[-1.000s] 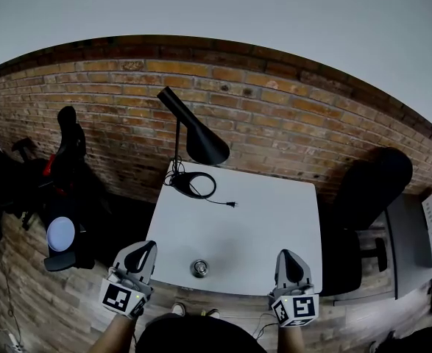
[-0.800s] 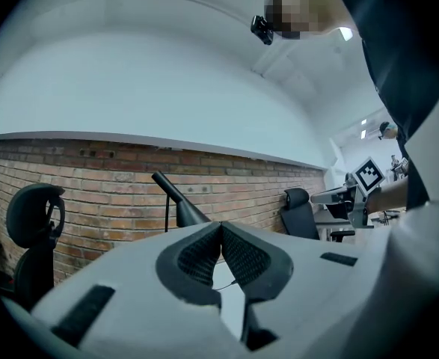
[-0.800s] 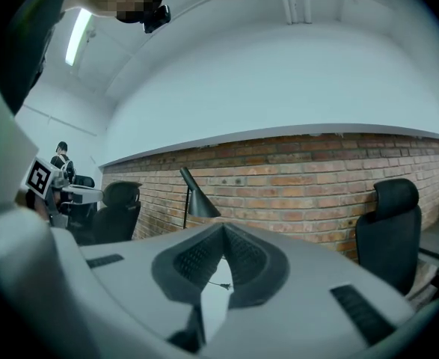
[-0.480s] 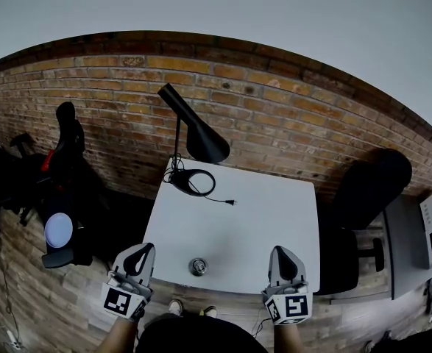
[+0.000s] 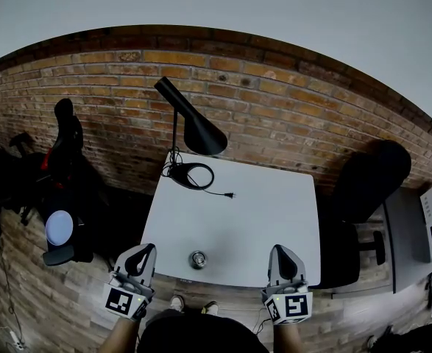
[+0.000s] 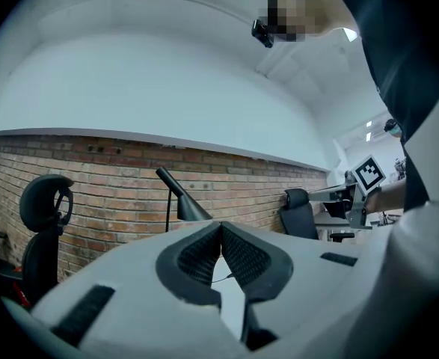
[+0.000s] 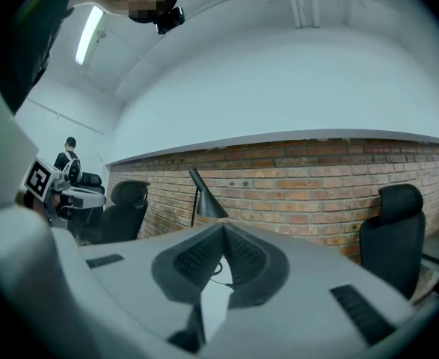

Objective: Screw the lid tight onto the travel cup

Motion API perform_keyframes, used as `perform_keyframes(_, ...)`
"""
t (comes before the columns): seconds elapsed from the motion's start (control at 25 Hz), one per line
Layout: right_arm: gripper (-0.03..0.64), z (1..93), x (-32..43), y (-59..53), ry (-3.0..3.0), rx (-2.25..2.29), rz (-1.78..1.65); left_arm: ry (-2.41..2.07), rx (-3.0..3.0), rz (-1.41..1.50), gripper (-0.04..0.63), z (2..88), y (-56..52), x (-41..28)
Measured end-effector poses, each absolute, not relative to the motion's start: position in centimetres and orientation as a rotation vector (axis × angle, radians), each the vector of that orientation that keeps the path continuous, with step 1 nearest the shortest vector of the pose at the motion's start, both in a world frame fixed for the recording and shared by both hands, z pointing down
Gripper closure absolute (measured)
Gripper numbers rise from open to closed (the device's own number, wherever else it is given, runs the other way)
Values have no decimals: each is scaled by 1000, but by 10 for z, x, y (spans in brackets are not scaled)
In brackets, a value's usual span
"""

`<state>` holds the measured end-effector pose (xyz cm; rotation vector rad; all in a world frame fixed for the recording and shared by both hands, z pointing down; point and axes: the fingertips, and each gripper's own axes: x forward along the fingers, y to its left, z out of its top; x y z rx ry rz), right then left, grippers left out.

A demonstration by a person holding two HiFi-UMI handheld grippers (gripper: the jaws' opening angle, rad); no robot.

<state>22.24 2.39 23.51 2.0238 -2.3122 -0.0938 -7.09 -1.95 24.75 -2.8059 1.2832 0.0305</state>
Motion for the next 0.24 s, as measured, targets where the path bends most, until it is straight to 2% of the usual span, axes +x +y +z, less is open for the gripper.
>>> perform_keyframes(0.24,604,228,222,32,-2320,2031,-123,1276,-2804,38,571,243,-12,-70)
